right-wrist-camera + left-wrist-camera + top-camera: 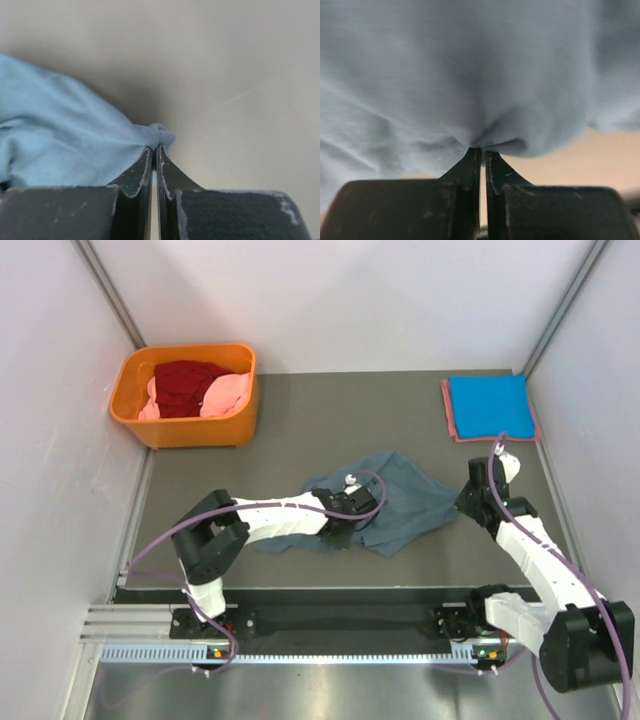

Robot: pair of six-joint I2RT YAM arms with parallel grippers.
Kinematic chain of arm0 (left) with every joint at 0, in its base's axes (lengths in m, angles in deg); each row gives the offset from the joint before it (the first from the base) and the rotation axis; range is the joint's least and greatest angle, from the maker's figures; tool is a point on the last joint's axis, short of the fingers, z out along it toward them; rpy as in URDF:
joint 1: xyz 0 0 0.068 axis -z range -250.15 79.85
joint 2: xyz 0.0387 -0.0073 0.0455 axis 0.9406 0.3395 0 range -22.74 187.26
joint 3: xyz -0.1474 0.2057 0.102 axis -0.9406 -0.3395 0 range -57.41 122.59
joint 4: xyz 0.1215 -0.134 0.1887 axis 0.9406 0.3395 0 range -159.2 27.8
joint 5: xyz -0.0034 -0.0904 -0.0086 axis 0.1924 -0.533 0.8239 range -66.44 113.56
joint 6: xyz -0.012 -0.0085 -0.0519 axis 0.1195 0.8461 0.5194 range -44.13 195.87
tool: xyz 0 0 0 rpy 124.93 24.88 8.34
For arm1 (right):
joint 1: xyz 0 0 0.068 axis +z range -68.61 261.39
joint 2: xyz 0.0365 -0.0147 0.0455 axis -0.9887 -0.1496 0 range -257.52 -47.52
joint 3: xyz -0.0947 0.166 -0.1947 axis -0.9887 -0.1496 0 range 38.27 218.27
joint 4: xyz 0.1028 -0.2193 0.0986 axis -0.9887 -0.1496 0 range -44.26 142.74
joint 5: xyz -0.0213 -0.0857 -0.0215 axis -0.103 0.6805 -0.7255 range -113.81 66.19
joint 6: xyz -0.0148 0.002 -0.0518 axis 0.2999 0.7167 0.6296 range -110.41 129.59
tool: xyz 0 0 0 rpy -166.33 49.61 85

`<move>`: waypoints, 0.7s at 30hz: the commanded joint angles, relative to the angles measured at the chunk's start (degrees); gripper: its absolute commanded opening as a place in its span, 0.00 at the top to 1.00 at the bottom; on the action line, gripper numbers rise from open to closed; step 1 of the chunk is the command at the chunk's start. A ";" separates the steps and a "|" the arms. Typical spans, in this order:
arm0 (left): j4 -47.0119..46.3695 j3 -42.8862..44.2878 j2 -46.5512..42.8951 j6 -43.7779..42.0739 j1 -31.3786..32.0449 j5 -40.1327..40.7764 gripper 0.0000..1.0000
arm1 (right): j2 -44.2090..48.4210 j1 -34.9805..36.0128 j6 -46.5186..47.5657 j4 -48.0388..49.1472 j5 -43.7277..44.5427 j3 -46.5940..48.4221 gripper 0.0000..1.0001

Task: Fold and stack the t-shirts
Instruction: Flatten the tshirt out

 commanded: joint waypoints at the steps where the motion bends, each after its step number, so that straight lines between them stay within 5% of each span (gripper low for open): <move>1: 12.66 3.63 0.98 5.30 -0.66 18.58 1.00 | -3.09 -4.28 2.37 -0.95 0.78 4.45 1.00; 11: 19.02 8.91 -15.54 1.64 -8.65 13.34 1.00 | -14.85 -17.55 7.39 -0.25 -6.59 16.23 0.97; 21: 14.61 6.97 -11.78 -7.95 -21.84 5.60 1.00 | -29.98 -18.18 9.49 -1.90 -7.49 32.93 0.92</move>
